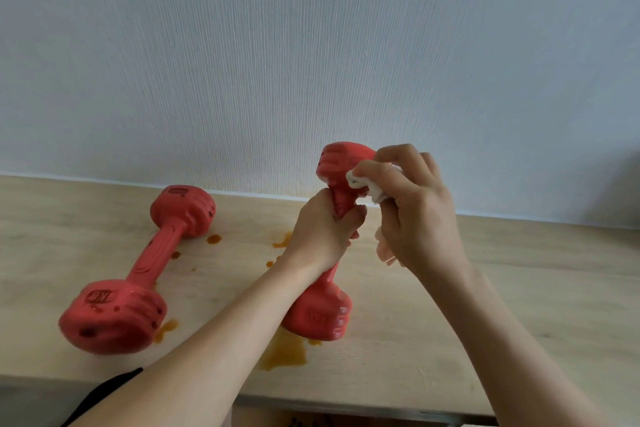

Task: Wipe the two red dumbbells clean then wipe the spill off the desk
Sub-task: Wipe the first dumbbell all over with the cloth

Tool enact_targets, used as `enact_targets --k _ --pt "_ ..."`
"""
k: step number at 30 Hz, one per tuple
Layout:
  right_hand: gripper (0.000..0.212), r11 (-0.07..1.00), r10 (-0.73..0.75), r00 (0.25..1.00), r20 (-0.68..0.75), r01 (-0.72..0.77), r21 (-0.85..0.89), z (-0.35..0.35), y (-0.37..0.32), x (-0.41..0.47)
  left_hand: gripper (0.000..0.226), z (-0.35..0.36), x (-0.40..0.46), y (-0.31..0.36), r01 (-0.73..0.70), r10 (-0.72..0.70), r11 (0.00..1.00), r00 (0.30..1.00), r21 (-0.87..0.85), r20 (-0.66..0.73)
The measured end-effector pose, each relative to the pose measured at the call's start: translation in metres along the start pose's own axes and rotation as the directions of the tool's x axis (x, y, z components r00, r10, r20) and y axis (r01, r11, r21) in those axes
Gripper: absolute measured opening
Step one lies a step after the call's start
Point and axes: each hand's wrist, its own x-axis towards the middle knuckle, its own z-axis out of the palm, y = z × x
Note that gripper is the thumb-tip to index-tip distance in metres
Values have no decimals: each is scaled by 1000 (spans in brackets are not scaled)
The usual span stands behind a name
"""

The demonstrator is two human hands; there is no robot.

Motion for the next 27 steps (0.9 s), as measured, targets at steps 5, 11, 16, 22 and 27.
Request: enact_targets --k 5,11,16,22,27 --pt "22 953 212 977 23 -212 215 -1 9 -4 10 -7 -1 0 6 -7 1000 1000 -23 -30" --pt "11 954 239 969 66 -247 168 -5 7 3 17 -9 -5 2 -11 11 1000 1000 7 -27" --pt "21 911 372 921 118 -387 145 -2 17 -2 12 -10 -5 0 -4 4 1000 1000 -7 -29" --pt "10 950 253 966 49 -258 177 -4 -3 7 12 -11 -8 3 -15 15 1000 999 14 -47" --pt "19 875 388 917 89 -397 278 0 8 1 15 -12 -9 3 -1 0 999 1000 -47 -22"
